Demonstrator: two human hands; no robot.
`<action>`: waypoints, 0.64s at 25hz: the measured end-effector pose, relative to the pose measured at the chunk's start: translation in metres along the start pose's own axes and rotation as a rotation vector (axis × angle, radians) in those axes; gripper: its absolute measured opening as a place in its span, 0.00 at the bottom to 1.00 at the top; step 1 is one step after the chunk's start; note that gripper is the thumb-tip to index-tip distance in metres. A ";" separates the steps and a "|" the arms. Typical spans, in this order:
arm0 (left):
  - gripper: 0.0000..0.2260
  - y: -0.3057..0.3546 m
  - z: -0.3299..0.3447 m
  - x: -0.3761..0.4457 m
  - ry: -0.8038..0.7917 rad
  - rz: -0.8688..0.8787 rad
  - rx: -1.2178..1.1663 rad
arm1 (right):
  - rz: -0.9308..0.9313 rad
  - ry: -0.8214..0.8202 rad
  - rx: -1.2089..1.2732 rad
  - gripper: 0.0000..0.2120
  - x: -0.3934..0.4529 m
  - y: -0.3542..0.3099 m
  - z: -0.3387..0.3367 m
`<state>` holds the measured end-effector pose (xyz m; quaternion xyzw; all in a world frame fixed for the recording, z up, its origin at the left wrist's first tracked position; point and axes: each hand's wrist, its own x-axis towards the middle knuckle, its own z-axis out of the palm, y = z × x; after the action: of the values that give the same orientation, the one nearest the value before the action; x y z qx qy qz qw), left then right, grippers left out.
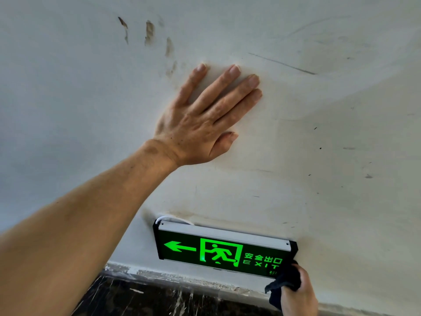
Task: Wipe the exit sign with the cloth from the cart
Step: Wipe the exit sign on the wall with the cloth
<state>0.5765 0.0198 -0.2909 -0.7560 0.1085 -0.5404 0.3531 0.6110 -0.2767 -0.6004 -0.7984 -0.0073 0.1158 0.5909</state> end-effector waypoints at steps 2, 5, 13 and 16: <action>0.29 0.000 0.000 0.000 -0.001 0.001 -0.002 | 0.112 -0.044 -0.113 0.22 -0.005 0.013 -0.008; 0.29 0.001 0.001 0.000 0.002 0.003 0.005 | 0.170 -0.098 -0.168 0.23 -0.012 0.022 -0.010; 0.29 0.000 0.000 0.000 0.003 0.005 -0.007 | 0.364 0.150 0.224 0.12 -0.033 0.003 0.021; 0.29 0.000 0.000 0.001 0.003 0.005 -0.013 | 0.394 -0.028 0.451 0.15 -0.038 -0.010 0.032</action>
<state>0.5766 0.0194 -0.2901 -0.7572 0.1142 -0.5398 0.3495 0.5689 -0.2489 -0.5935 -0.6314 0.1652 0.2380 0.7193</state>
